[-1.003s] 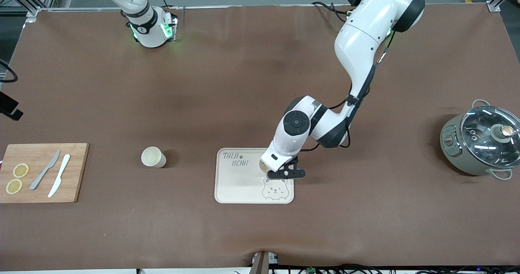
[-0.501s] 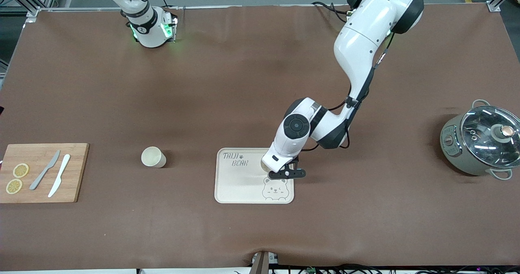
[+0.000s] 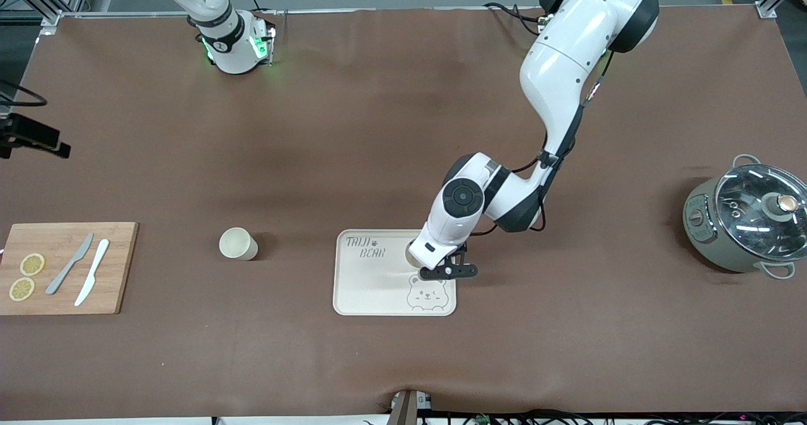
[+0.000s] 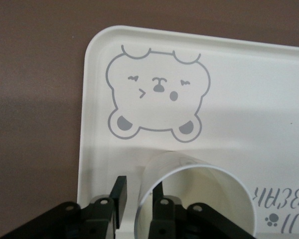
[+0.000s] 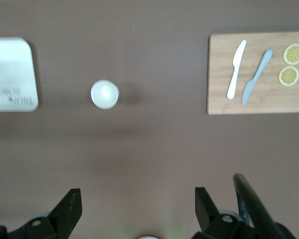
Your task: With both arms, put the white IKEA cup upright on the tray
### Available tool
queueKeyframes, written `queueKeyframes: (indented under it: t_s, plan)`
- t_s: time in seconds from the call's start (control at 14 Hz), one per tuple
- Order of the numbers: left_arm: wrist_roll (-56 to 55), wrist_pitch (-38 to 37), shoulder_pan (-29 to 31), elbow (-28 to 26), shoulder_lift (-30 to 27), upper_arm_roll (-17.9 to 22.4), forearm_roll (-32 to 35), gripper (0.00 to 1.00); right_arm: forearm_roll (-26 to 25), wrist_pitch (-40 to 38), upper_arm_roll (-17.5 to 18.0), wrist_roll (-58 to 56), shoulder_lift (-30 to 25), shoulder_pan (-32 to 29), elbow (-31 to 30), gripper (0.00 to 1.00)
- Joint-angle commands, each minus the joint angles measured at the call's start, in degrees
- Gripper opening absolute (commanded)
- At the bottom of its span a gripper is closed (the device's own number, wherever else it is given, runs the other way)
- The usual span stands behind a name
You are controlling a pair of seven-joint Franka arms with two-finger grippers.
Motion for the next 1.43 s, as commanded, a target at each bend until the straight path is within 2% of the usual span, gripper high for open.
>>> queueKeyframes:
  t_s: [0.0,0.14,0.29,0.43,0.72,0.86,1.15,1.36]
  plan:
    - [-1.0,-2.6,-0.2,1.0,-1.3,0.8,-2.3,1.0,-0.5,-3.1,0.2,1.7,-4.0,0.0,-1.5,1.0]
    - [-1.0,-4.3,0.1,1.0,-2.7,0.6,-2.5,1.0,2.7,-3.4,0.3,4.6,-5.5,-1.8,-2.6,1.0]
    - [-0.7,-7.6,2.6,1.1,-5.2,0.2,-2.6,1.0,3.0,-3.4,0.4,7.2,-7.2,-2.3,-4.1,1.0]
    - [1.1,-10.7,5.0,1.0,-8.1,0.1,-2.5,1.0,3.1,-3.8,0.3,5.2,-7.1,-2.9,-3.7,1.0]
    - [16.3,-16.7,12.1,0.8,-13.7,0.9,-2.0,1.0,3.0,-6.9,0.3,4.1,-7.2,-2.7,-4.5,1.0]
    - [22.7,-16.8,16.3,0.8,-15.2,0.9,-2.0,1.0,3.0,-4.6,1.0,4.0,-9.1,-2.4,-7.3,1.0]
    - [36.4,-16.8,24.5,0.8,-17.2,0.5,-2.5,1.0,2.8,8.9,0.9,4.0,-17.4,-2.2,-21.9,1.0]
    - [44.4,-17.0,29.6,0.6,-18.5,0.5,-2.6,1.0,2.9,7.0,0.6,3.6,-17.2,-1.9,-21.4,1.0]
